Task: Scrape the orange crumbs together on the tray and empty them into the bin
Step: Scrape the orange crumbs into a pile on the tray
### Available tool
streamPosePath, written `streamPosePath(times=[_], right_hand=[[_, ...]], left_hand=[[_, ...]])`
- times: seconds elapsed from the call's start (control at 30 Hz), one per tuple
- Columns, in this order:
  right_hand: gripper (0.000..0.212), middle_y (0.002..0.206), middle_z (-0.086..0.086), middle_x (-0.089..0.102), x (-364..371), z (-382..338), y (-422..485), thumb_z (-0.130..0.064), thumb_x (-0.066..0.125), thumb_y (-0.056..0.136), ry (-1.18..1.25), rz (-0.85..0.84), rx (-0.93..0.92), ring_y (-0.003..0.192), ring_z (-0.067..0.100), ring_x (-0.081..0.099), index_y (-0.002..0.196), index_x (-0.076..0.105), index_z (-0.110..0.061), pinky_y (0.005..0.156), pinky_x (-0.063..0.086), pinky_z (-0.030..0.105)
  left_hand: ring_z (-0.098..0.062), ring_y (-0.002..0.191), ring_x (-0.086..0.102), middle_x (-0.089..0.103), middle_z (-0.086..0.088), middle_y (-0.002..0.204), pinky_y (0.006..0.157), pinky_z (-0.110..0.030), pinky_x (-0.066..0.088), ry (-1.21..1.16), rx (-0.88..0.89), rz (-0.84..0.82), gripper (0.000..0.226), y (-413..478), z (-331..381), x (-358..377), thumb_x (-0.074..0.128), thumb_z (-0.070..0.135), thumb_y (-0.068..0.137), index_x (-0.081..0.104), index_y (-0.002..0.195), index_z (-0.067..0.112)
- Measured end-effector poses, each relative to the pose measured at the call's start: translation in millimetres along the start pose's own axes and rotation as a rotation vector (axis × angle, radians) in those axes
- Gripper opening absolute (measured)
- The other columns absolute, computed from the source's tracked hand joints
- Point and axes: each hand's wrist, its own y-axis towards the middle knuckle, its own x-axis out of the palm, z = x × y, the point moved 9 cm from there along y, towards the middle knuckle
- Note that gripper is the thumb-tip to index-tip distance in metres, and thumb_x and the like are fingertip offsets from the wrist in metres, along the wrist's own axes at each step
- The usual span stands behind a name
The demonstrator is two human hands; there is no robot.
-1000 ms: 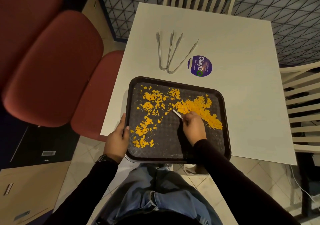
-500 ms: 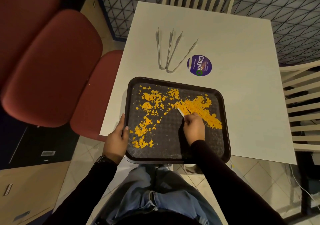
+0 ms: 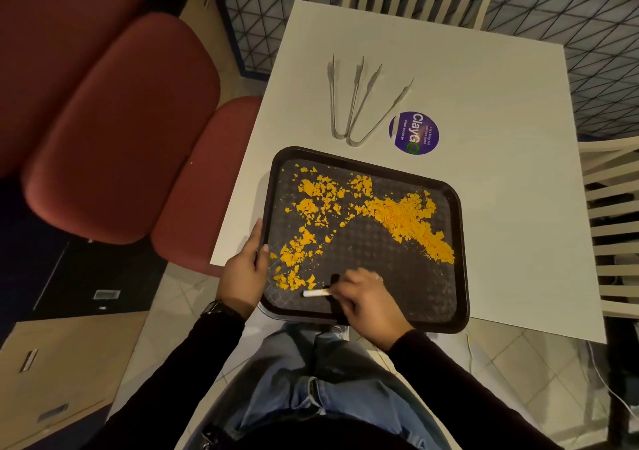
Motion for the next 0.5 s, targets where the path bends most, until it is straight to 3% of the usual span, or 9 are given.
streamPosePath(times=[0.13,0.27,0.4,0.5], right_hand=[[0.015,0.079,0.001,0.061,15.0,-17.1,-1.8,-0.011,0.065,0.080,-0.032,-0.056,-0.111,0.075,0.022,0.057,0.091,0.071,-0.020,0.066,0.030,0.029],[0.018,0.079,0.005,0.062,16.3,-25.4,10.8,-0.002,0.065,0.078,0.018,0.004,-0.076,0.072,0.025,0.056,0.091,0.071,-0.014,0.061,0.034,0.028],[0.015,0.083,0.009,0.062,8.8,-7.8,24.1,-0.001,0.061,0.084,0.090,0.131,0.147,0.076,0.029,0.055,0.093,0.070,-0.007,0.062,0.041,0.034],[0.016,0.083,0.010,0.062,1.0,8.0,29.6,0.001,0.059,0.084,0.114,0.182,0.256,0.078,0.029,0.055,0.092,0.071,-0.007,0.067,0.043,0.035]], left_hand=[[-0.004,0.054,0.041,0.041,0.011,0.057,0.060,-0.025,0.033,-0.013,-0.011,-0.006,0.050,2.4,-1.7,0.3,0.036,0.024,0.098,0.022,0.145,0.029],[-0.009,0.058,0.048,0.049,0.004,0.062,0.064,-0.025,0.035,-0.049,-0.007,-0.009,0.049,2.9,-5.7,2.8,0.036,0.025,0.098,0.022,0.145,0.030],[-0.031,0.083,0.061,0.063,-0.015,0.086,0.071,-0.027,0.041,-0.074,-0.025,-0.018,0.049,3.3,-14.7,7.4,0.035,0.025,0.098,0.021,0.145,0.030],[-0.034,0.102,0.059,0.063,-0.021,0.114,0.078,-0.024,0.037,-0.095,-0.019,-0.010,0.049,0.1,-15.5,8.4,0.036,0.024,0.098,0.023,0.145,0.028]])
